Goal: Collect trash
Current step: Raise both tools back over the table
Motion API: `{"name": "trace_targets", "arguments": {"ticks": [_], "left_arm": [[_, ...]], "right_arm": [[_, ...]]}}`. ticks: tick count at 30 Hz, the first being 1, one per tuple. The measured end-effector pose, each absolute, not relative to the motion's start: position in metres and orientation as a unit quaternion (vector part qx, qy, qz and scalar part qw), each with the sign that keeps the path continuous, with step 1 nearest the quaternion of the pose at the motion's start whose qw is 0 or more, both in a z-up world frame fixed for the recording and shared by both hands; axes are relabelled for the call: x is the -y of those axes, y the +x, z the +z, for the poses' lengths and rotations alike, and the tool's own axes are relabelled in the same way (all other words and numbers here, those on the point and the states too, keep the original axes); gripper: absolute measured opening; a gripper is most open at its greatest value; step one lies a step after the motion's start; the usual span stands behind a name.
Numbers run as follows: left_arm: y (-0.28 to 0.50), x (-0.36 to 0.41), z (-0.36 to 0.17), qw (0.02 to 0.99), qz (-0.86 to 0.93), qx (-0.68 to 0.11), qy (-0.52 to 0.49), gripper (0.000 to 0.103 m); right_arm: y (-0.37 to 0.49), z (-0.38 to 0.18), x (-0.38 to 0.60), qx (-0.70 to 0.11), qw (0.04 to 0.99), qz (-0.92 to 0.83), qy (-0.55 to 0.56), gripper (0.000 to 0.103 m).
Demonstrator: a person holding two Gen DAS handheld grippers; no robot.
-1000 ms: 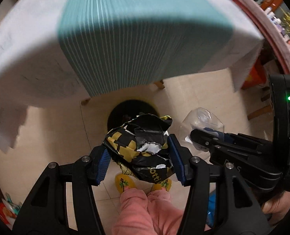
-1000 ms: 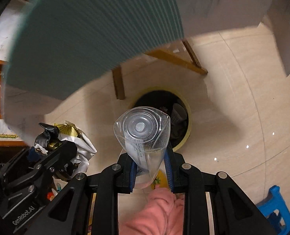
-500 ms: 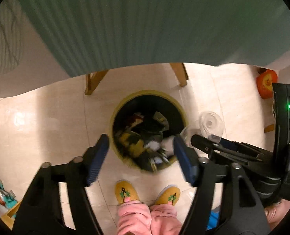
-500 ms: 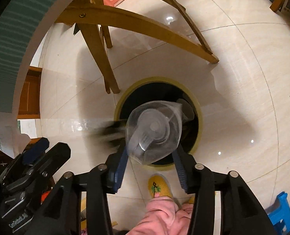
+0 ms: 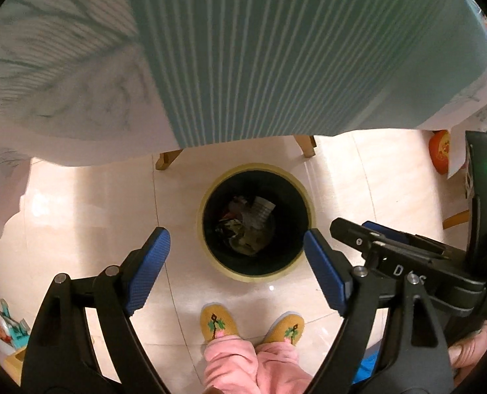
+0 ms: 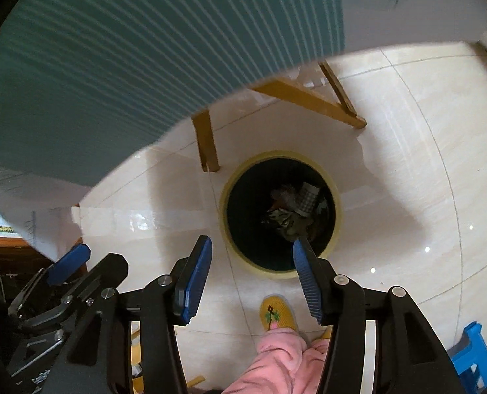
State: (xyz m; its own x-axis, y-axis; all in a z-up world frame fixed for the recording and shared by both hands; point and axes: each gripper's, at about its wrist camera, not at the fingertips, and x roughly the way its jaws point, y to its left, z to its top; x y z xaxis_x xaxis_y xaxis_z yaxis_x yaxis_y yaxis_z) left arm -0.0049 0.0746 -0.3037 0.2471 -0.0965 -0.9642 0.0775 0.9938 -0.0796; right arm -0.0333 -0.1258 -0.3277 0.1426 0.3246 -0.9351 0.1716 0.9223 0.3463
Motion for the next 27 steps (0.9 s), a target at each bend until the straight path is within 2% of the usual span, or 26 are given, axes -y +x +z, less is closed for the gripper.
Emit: {"name": "trace_targets", "arguments": {"ticks": [10,27], "left_arm": [[-0.038,-0.077,-0.209,0.803,-0.05,-0.593,-0.025,0.081],[-0.085,-0.08,0.006,0.87,-0.043,-0.491,0.01,0.081]], "right_arm": [[-0.066,-0.206,0.14,-0.623,0.755,0.072,0.19,0.052],[-0.097,-0.008,0.142,-0.538,0.813,0.139,0.173,0.052]]}}
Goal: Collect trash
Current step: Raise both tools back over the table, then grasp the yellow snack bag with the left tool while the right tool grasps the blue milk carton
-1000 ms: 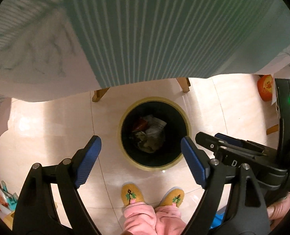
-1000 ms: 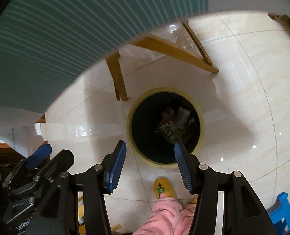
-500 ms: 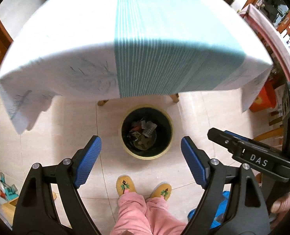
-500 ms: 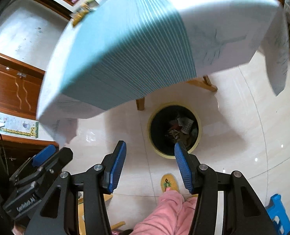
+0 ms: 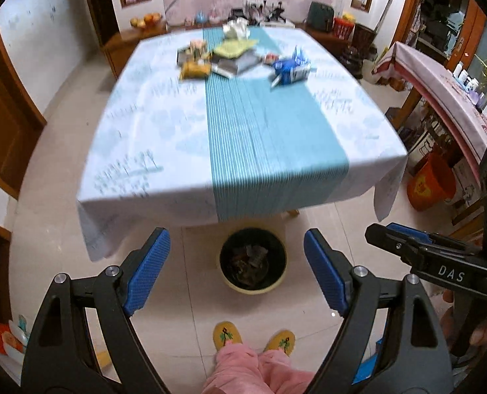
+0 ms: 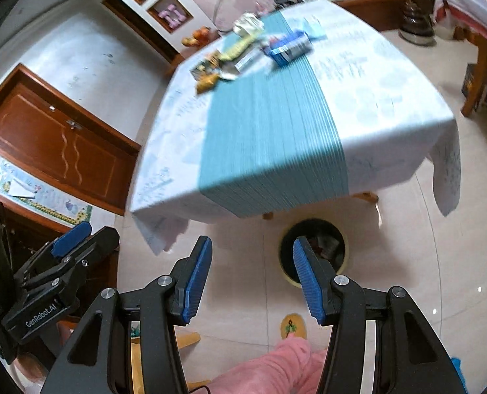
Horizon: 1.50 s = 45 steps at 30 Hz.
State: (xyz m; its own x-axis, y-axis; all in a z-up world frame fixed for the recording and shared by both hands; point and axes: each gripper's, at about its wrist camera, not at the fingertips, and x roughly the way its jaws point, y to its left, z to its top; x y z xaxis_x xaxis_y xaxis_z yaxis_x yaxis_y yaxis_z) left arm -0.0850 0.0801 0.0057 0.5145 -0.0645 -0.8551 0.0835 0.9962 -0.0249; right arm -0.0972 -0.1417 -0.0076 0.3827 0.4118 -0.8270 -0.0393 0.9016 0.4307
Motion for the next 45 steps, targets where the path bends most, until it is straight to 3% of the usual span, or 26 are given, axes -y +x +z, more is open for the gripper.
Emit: {"name": "trace_targets", "arguments": {"ticks": [8,19,28,45], "left_arm": [[-0.089,-0.071,0.079,0.893,-0.034,-0.448,0.031,0.081],[-0.055,-0.064,0.113,0.903,-0.039,-0.425,0.054,0.081],[0.028,-0.077,0.093,0.896,-0.081,-0.424,0.104,0.081],[0.276,-0.181,0.027,0.833,-0.211,-0.482,0.169,0.081]], "right_arm": [[-0.086,0.047,0.139,-0.497,0.84,0.161,0.146,0.052],[-0.032,0.075,0.14,-0.465,0.858,0.159,0.147,0.052],[0.048,0.059,0.131,-0.464,0.866,0.095,0.16,0.052],[0.191,-0.023,0.062,-0.486,0.832,-0.043,0.263,0.052]]}}
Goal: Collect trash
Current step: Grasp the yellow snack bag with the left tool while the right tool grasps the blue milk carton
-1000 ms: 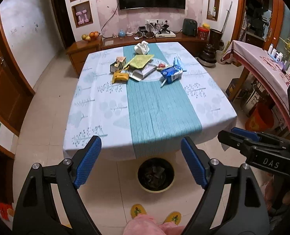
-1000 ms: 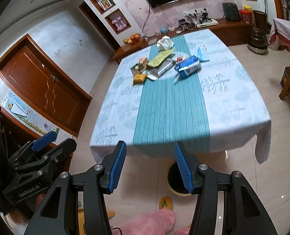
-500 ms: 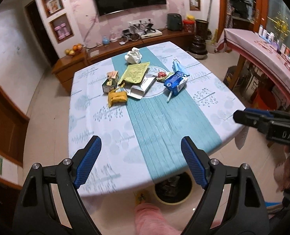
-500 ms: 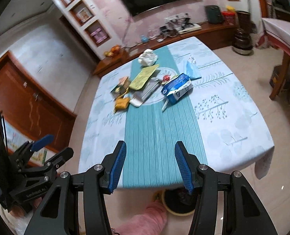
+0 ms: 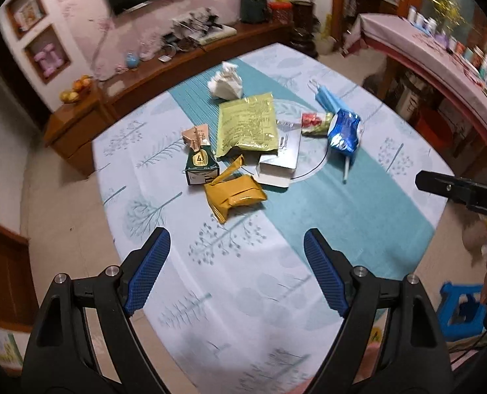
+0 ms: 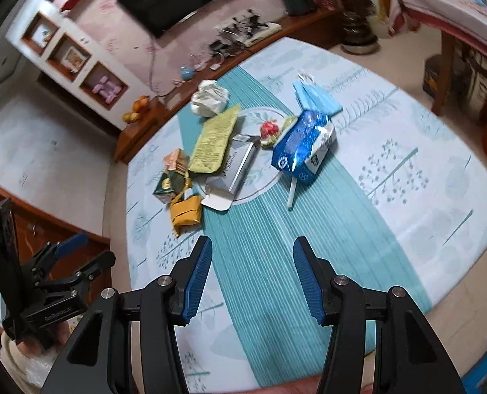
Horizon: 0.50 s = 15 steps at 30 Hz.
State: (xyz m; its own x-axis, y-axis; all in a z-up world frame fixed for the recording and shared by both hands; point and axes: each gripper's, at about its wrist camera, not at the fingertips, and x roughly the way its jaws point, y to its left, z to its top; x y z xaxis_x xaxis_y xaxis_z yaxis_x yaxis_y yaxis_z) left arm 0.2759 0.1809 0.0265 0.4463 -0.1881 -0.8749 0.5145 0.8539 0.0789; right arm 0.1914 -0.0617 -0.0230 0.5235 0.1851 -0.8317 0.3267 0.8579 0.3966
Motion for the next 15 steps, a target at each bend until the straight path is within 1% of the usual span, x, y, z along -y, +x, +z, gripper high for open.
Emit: {"name": "trace_targets", "arguments": {"ticks": [5,11,15], "left_arm": [[0.314,-0.172,-0.013,0.806,-0.251,-0.485,0.227,0.081],[0.357,-0.148,-0.078,0.77,-0.277,-0.501,0.28,0.081],[0.372,-0.135,-0.104,0.755,-0.29,-0.502,0.308,0.081]], "right_arm": [[0.204,-0.05,0.054,-0.501,0.82,-0.065,0.27,0.052],[0.217,-0.071,0.051,-0.509,0.812,-0.083,0.273,0.052],[0.224,-0.08,0.053,-0.514,0.805,-0.092,0.28,0.052]]}}
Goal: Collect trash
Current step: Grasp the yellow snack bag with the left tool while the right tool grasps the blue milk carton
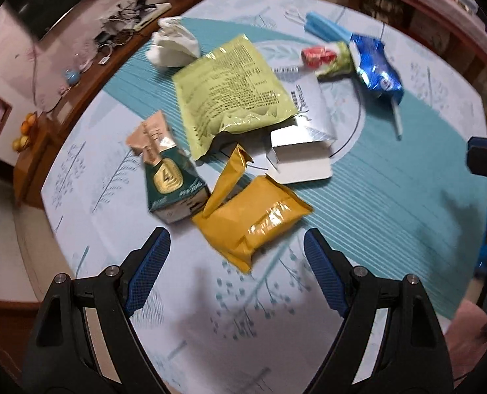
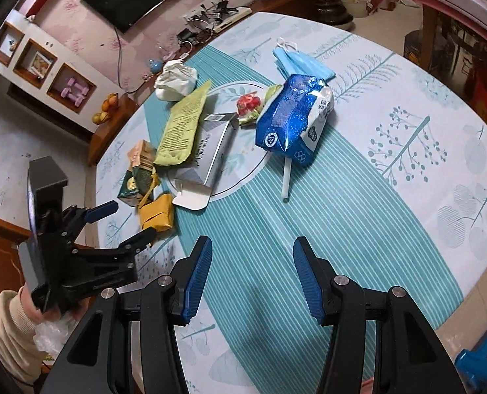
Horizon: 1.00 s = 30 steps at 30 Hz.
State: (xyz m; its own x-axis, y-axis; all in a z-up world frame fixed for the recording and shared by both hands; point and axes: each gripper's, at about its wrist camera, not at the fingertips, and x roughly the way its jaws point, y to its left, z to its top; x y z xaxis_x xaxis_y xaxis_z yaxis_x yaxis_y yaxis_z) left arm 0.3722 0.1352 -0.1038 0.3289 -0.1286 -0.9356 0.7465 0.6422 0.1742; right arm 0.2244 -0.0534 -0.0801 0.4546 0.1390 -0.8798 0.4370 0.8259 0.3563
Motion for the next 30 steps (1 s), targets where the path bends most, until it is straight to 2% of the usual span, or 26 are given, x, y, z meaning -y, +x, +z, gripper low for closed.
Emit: {"name": "trace_targets", "arguments": {"ticks": [7,13,15,16,18,20,30], "left_arm": [[0.392,-0.117,-0.139,0.723,-0.315,-0.51,0.343,0.081],[0.407,-0.112,-0.152,0.712,-0.328,-0.538,0.312,0.058],[0.414,-0.113,-0.153,0.706,-0.336,-0.555,0.283,0.04],[0.415,-0.113,-0.154,0.706,-0.335,-0.559,0.278,0.04],[0.416,-0.113,-0.154,0.709,-0.331,-0.563,0.269,0.02],[0.415,-0.114,-0.154,0.713,-0.316,-0.568,0.263,0.018],[0.406,-0.142,-0.113,0.748,-0.302,-0.574,0.144,0.017]], "right_arm": [[0.231,-0.09,0.058,-0.516,0.802,-0.099,0.285,0.052],[0.238,-0.092,0.072,-0.507,0.798,-0.113,0.306,0.052],[0.244,-0.09,0.08,-0.501,0.796,-0.12,0.317,0.052],[0.246,-0.088,0.083,-0.499,0.796,-0.124,0.321,0.052],[0.255,-0.086,0.094,-0.489,0.794,-0.135,0.335,0.057],[0.265,-0.084,0.103,-0.483,0.794,-0.145,0.34,0.07],[0.322,-0.107,0.144,-0.494,0.771,-0.207,0.345,0.072]]}}
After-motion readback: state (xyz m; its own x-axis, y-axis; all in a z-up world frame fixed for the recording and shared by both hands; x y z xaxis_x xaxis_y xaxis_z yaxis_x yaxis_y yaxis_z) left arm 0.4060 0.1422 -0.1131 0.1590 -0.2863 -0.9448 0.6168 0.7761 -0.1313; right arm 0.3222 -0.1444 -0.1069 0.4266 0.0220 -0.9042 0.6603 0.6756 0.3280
